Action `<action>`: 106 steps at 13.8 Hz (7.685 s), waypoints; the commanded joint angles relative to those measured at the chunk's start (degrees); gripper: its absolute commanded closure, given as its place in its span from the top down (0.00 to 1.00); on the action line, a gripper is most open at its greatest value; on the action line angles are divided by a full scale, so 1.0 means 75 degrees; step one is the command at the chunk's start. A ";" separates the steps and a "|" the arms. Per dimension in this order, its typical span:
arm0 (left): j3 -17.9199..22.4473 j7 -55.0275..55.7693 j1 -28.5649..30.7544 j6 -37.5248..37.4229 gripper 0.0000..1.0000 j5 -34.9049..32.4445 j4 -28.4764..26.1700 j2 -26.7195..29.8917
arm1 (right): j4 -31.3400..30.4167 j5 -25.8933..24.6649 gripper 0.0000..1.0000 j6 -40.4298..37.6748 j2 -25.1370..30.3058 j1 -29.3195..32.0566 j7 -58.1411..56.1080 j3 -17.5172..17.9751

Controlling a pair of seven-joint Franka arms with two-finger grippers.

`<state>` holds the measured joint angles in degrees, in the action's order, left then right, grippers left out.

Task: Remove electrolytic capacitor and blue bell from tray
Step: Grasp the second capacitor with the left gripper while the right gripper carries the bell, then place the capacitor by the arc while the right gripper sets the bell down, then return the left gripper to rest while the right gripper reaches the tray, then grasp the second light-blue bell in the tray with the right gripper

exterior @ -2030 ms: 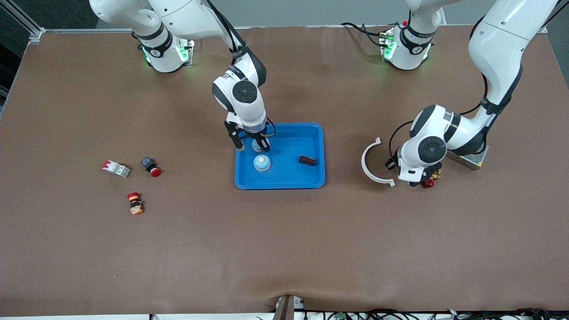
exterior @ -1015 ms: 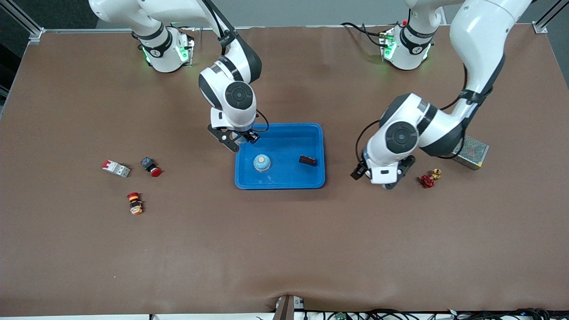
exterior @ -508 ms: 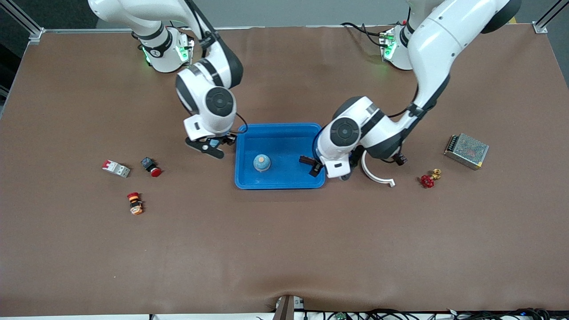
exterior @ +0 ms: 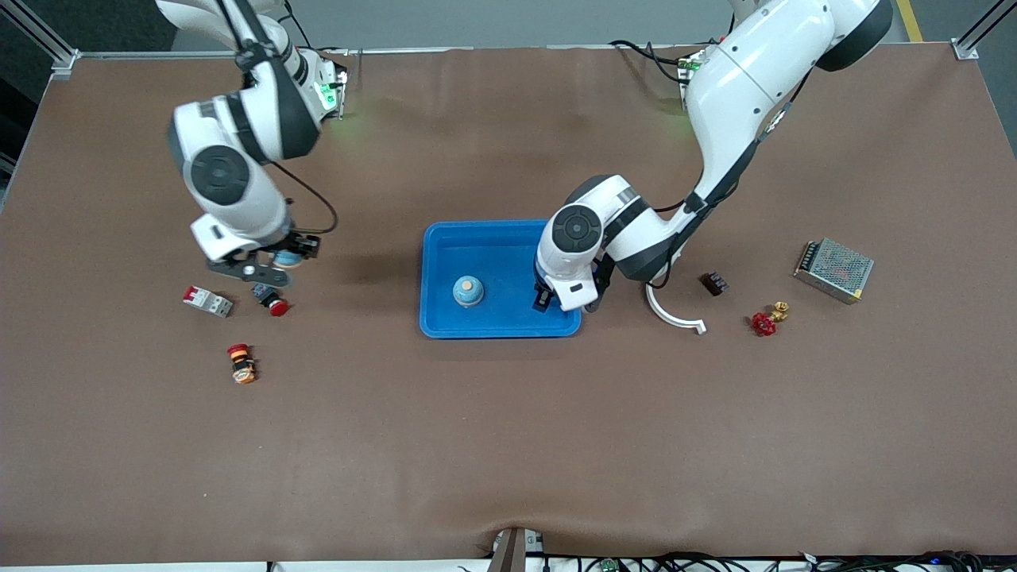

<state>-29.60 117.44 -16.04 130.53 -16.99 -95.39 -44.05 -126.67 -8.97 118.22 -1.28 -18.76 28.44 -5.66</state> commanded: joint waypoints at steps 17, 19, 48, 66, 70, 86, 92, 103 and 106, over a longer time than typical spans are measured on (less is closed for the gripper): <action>0.0091 -0.0891 0.0567 -0.0949 0.00 -0.0125 0.1574 0.0224 | -0.3303 -0.0151 0.00 0.4578 0.0407 0.3591 -0.4015 0.0158; 0.0091 -0.1674 0.0942 -0.1359 0.00 -0.0090 0.1551 0.0447 | -0.3338 -0.0151 0.00 0.5071 0.0009 0.3638 -0.4015 0.0158; 0.0478 -0.5177 0.2936 -0.2332 1.00 -0.0676 0.1328 0.0609 | -0.3092 0.0058 1.00 0.3812 0.0297 0.3733 -0.3549 0.0298; 0.0536 -1.0804 0.3299 -0.4746 1.00 0.0706 0.1340 0.4302 | -0.0563 0.1712 1.00 0.3280 -0.0800 -0.2231 0.6001 0.0275; 0.1635 -1.2397 0.2738 -0.5391 1.00 0.1116 0.1270 0.5086 | 0.1041 0.1712 1.00 0.3257 -0.2181 -0.2841 0.7396 0.0275; 0.3138 -1.4674 0.2010 -0.5873 1.00 0.1797 0.0661 0.6295 | 0.3400 0.1688 1.00 0.3245 -0.4939 -0.3451 0.8161 0.0263; 0.3138 -1.4639 0.2069 -0.5884 1.00 0.1797 0.0672 0.6330 | 0.3400 0.1606 1.00 0.3128 -0.4927 -0.3440 0.8149 0.0263; 0.3138 -1.4569 0.2034 -0.5896 1.00 0.1797 0.0672 0.6295 | 0.3377 0.1361 0.00 0.3116 -0.4927 -0.3463 0.8161 0.0251; 0.3138 -1.4569 0.2046 -0.5896 1.00 0.1797 0.0649 0.6319 | 0.3354 0.1360 0.00 0.3116 -0.4915 -0.3451 0.8184 0.0251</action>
<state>-6.14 8.12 -0.81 86.27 -4.45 -89.32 1.84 -102.23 2.17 142.20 -37.70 -43.97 88.84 -3.18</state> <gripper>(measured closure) 0.000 0.330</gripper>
